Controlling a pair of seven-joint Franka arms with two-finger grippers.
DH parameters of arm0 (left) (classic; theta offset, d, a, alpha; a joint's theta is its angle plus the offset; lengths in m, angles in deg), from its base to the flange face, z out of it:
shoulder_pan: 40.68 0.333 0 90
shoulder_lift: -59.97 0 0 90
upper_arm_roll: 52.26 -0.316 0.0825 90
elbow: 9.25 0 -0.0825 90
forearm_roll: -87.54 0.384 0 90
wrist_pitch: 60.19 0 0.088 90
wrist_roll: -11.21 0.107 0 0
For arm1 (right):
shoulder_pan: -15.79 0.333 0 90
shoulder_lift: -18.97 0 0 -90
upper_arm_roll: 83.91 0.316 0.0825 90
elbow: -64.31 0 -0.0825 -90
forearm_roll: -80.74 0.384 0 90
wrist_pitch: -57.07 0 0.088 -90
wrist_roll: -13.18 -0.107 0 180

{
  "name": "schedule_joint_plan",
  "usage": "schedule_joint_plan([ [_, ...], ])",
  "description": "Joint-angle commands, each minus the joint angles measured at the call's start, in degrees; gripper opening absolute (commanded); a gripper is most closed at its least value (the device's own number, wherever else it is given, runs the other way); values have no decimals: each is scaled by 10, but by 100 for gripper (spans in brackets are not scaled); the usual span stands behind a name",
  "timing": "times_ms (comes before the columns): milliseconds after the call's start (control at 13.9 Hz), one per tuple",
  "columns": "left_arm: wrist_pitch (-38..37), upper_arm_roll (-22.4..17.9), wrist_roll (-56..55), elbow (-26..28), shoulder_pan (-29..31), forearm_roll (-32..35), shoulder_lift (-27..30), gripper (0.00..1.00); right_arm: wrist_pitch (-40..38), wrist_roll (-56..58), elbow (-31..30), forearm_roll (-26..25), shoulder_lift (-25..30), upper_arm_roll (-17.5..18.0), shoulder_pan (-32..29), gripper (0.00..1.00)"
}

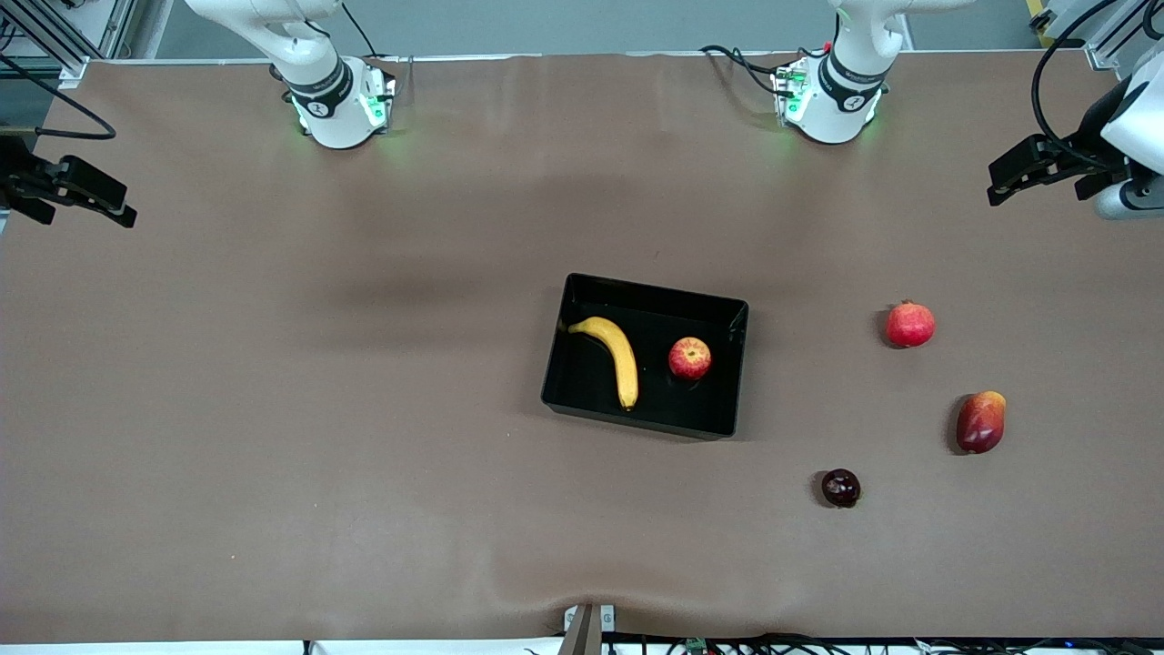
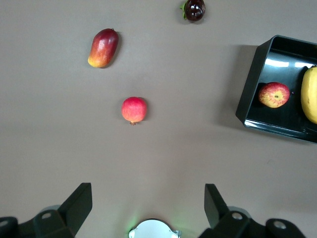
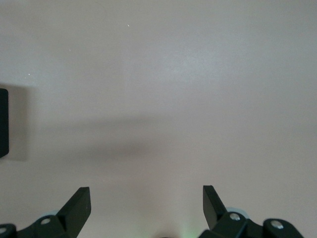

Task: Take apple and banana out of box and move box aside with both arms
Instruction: 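Move the left gripper over the red apple in the black tray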

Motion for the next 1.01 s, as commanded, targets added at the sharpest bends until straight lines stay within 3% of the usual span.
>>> schedule_joint_plan([
  [0, -11, -2, 11, -3, 1, -12, 7, 100, 2, -8, 0, -7, 2, 1, 1, 100],
  [935, -11, -4, 9, -13, 2, -23, -2, 100, 2, -8, 0, -5, 2, 1, 4, 100],
])
